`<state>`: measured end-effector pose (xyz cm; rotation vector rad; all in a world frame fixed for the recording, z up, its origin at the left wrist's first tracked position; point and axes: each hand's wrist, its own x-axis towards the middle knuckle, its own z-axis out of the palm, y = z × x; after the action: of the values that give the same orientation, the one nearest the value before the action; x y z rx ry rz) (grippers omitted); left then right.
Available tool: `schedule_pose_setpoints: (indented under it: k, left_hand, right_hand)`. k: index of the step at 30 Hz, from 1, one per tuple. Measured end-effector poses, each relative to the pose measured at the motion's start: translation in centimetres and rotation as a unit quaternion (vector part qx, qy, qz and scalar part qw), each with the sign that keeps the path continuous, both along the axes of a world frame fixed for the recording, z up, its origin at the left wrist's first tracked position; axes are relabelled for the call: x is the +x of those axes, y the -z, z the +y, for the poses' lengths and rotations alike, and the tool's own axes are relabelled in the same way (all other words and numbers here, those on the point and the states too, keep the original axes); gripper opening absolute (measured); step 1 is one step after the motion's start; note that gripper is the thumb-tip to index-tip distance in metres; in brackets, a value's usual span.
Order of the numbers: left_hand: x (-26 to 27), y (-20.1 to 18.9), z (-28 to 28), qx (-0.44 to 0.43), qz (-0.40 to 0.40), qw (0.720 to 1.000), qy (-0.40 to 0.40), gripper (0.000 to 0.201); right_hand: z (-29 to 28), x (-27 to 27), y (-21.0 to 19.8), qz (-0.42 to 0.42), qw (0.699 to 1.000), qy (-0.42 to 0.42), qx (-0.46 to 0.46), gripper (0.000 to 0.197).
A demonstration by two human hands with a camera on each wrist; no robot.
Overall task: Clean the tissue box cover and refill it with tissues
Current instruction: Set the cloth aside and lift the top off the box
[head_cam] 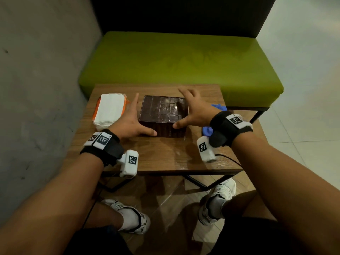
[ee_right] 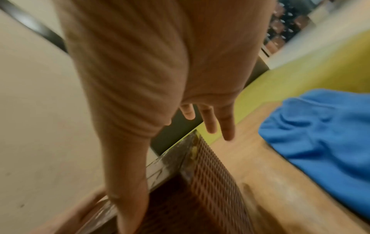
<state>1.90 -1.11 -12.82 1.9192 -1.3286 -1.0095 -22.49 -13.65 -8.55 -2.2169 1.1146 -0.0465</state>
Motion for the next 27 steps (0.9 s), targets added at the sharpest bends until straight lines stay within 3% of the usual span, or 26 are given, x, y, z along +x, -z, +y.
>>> schedule_pose_setpoints:
  k: [3,10,15,20,24,27]
  left_hand:
    - [0.9,0.8,-0.6,0.023,0.024,0.999,0.041,0.181]
    - [1.2,1.9,-1.4,0.005,0.042,0.997,0.071,0.167]
    - [1.3,2.3,-1.6,-0.027,0.019,0.996,0.077,0.178]
    - [1.6,3.1,-1.7,-0.045,0.022,0.996,0.072,0.175]
    - [1.7,3.5,-1.7,-0.053,0.018,0.996,0.064,0.177]
    - [1.7,3.6,-1.8,-0.068,0.018,0.996,0.054,0.16]
  right_hand:
    - [-0.8,1.5,-1.3,0.059,0.996,-0.065,-0.025,0.142]
    - [-0.7,3.4,-1.5,0.157,0.976,-0.135,-0.068,0.133]
    - [-1.1,3.4,-1.2,0.121,0.983,-0.126,-0.057,0.122]
    - [-2.1,3.4,-2.6,0.093,0.989,-0.118,-0.01,0.107]
    - [-2.2,3.6,-2.6,0.1,0.986,-0.129,-0.029,0.107]
    - [-2.1,3.4,-2.3,0.064,0.99,-0.122,-0.018,0.109]
